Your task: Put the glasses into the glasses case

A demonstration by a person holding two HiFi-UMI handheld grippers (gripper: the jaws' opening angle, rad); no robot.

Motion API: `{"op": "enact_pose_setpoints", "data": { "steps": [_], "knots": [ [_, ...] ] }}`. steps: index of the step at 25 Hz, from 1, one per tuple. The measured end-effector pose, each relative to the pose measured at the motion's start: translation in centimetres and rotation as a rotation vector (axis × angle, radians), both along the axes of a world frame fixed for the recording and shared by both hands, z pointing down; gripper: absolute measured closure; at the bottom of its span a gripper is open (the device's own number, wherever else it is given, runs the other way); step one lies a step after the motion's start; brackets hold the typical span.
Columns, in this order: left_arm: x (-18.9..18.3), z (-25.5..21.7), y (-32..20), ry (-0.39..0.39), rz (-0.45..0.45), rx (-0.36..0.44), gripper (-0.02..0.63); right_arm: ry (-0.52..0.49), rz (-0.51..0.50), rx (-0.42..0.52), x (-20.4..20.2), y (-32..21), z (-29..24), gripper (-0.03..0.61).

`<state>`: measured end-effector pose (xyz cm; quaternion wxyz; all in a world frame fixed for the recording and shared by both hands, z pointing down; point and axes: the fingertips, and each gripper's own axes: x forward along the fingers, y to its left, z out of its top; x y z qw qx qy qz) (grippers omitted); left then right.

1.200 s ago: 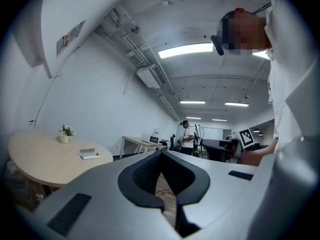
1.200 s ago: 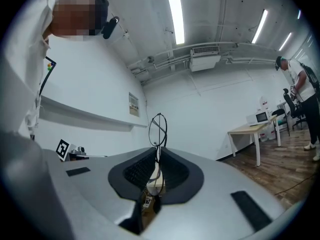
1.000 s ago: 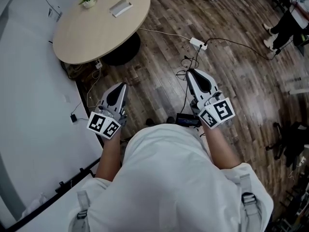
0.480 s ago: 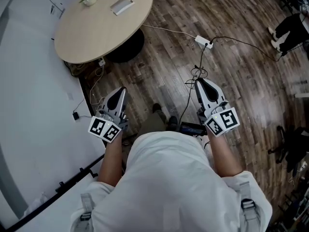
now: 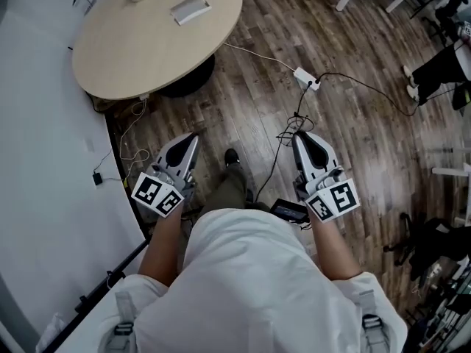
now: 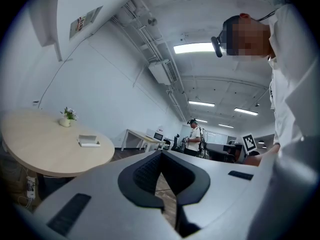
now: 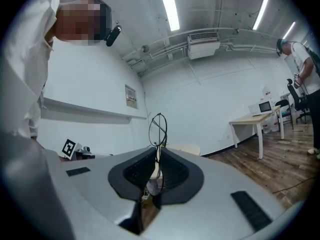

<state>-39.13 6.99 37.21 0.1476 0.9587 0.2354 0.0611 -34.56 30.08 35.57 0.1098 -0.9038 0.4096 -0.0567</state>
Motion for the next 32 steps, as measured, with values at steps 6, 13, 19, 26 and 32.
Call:
{"op": "enact_pose_setpoints", "data": {
  "steps": [6,13,19,26,32],
  "knots": [
    [7.0,0.3,-2.8,0.019,0.001,-0.032,0.6,-0.021,-0.033,-0.054,6.8,-3.4,0.6,0.535],
    [14.1,-0.7,-7.1,0.05,0.008,-0.041,0.6,-0.011,-0.02,-0.067,14.3,-7.3,-0.7,0.535],
    [18.9,-1.1,-7.5,0.075,0.026,-0.068,0.6,0.016,0.016,-0.076,18.1,-7.2,-2.0,0.535],
    [24.9,-1.8,-6.9,0.097,-0.004,-0.042,0.6,0.035,-0.002,-0.048,24.7,-6.3,-2.0,0.535],
    [31.3,-2.7,-6.2,0.092,-0.089,-0.007,0.6,0.045,-0.074,-0.012,33.4,-5.3,-1.9,0.535]
  ]
}}
